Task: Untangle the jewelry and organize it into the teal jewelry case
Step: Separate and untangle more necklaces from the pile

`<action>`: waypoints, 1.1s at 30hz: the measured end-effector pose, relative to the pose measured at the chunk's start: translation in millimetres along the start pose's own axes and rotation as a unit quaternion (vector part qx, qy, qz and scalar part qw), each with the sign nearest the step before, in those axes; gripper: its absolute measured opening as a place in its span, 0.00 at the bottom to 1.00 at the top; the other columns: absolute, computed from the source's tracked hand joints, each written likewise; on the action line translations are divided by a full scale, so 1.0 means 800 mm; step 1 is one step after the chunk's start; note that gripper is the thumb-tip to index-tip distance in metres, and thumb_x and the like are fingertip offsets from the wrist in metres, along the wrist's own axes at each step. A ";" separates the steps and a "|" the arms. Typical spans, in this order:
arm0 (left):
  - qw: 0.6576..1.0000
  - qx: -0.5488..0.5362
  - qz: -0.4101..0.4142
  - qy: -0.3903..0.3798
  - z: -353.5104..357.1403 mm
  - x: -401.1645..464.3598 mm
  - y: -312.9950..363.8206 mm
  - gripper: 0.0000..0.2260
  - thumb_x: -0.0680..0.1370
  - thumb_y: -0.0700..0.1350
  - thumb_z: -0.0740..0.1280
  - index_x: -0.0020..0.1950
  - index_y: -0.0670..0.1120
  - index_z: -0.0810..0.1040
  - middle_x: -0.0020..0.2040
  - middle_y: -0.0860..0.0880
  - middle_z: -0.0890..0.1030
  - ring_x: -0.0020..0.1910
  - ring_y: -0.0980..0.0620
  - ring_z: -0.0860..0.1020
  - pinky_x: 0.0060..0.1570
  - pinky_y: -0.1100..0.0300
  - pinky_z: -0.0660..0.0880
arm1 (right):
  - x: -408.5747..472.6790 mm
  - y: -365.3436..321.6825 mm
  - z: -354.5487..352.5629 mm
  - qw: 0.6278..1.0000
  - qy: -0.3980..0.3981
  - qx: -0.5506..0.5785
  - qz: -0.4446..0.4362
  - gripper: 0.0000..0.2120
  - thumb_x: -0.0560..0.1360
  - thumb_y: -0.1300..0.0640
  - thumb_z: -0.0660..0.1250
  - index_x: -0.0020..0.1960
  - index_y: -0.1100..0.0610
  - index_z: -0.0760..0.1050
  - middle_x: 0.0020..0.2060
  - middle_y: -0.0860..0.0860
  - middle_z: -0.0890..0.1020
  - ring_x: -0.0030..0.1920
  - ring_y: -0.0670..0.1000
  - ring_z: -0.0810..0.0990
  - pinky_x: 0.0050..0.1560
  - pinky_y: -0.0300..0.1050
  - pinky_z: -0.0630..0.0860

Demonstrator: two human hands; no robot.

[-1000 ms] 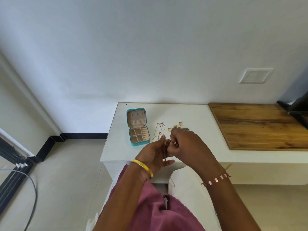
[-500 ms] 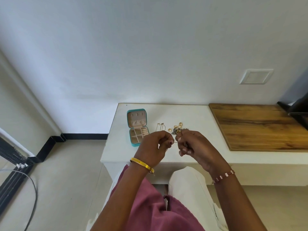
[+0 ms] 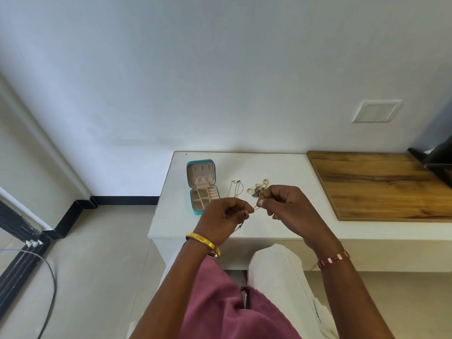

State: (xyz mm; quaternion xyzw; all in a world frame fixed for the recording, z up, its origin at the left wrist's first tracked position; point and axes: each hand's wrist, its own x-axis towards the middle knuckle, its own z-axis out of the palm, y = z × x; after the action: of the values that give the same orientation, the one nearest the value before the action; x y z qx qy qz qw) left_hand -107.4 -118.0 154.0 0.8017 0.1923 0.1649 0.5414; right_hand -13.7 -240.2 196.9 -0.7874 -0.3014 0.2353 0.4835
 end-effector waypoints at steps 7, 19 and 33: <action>1.000 0.001 -0.002 0.016 0.000 -0.001 -0.001 0.05 0.73 0.36 0.68 0.46 0.41 0.82 0.37 0.52 0.80 0.32 0.67 0.77 0.38 0.76 0.73 | 0.002 0.003 0.004 0.999 -0.031 0.017 0.036 0.10 0.77 0.60 0.61 0.37 0.55 0.74 0.29 0.50 0.75 0.30 0.46 0.71 0.40 0.42 0.71; 0.993 0.096 -0.003 0.068 -0.003 -0.003 -0.014 0.08 0.75 0.35 0.64 0.41 0.47 0.78 0.39 0.52 0.79 0.35 0.64 0.75 0.38 0.80 0.68 | 0.002 0.007 -0.008 0.944 -0.061 0.316 0.069 0.16 0.78 0.63 0.54 0.33 0.59 0.69 0.24 0.51 0.69 0.25 0.48 0.65 0.33 0.43 0.68; 0.998 -0.040 0.025 0.051 0.006 0.000 0.015 0.07 0.75 0.36 0.65 0.44 0.46 0.80 0.35 0.56 0.79 0.34 0.68 0.77 0.38 0.77 0.71 | -0.006 -0.002 -0.005 0.964 -0.097 0.233 0.078 0.11 0.76 0.69 0.58 0.50 0.65 0.78 0.19 0.47 0.65 0.21 0.43 0.60 0.32 0.41 0.64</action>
State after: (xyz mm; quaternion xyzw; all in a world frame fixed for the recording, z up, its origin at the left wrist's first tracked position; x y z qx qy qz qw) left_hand -103.5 -126.2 163.6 0.7746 0.1926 0.2268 0.5580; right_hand -14.8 -245.3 200.5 -0.6473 -0.2212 0.4111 0.6025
